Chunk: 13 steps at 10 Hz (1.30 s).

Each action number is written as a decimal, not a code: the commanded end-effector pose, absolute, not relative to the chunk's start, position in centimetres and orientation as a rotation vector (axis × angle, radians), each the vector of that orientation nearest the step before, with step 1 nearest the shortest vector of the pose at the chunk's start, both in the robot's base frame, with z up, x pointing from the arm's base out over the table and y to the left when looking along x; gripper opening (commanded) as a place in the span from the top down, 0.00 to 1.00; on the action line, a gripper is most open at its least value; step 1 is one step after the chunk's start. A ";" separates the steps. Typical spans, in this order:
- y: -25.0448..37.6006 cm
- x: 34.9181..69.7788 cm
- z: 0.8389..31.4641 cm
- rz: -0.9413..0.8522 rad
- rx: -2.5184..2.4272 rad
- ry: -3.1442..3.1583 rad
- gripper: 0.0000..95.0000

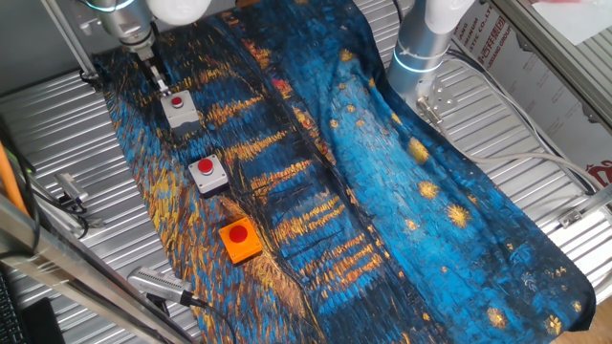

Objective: Press three buttons from left to right in sequence

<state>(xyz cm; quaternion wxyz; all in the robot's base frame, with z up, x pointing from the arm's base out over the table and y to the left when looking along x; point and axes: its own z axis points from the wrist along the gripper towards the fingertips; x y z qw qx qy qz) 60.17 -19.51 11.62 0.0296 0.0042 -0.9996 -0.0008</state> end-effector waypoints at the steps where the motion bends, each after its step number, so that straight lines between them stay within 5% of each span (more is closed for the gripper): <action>1: -19.3 60.1 11.4 -0.008 0.012 -3.085 1.00; 13: -18.1 60.9 11.1 -0.002 -0.048 -3.086 1.00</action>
